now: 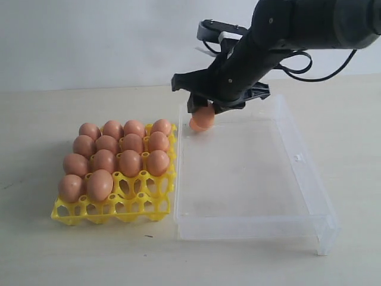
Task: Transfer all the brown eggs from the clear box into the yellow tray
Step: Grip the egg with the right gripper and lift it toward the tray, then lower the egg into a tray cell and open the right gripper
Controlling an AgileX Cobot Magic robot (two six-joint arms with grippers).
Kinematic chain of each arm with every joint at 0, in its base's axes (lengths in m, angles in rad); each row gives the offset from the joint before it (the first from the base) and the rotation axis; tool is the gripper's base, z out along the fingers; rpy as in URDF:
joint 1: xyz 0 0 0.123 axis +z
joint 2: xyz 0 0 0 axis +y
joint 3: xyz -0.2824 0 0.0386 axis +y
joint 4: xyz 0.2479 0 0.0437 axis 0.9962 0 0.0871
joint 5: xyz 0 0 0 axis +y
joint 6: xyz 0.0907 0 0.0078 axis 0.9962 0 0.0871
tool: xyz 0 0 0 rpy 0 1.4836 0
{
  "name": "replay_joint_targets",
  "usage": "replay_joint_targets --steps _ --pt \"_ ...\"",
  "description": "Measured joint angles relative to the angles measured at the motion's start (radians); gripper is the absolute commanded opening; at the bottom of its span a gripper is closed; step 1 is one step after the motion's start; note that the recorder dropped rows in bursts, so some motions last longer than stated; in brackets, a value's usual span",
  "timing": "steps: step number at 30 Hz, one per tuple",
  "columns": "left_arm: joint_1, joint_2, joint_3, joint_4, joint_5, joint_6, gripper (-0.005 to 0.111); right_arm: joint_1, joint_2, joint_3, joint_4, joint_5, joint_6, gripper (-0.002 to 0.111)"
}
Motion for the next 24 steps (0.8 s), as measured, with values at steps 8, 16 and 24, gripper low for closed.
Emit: replay_joint_targets --steps 8,16,24 --pt "0.0 0.0 0.0 0.0 0.0 0.0 0.0 0.205 -0.156 0.303 0.012 -0.399 0.005 0.0" --pt "0.0 0.0 0.0 0.0 0.0 0.0 0.0 0.358 -0.15 0.455 0.014 -0.774 0.009 0.0" --pt "0.0 0.0 0.0 0.0 0.0 0.0 0.0 0.431 -0.054 0.481 0.063 -0.999 0.013 0.0"
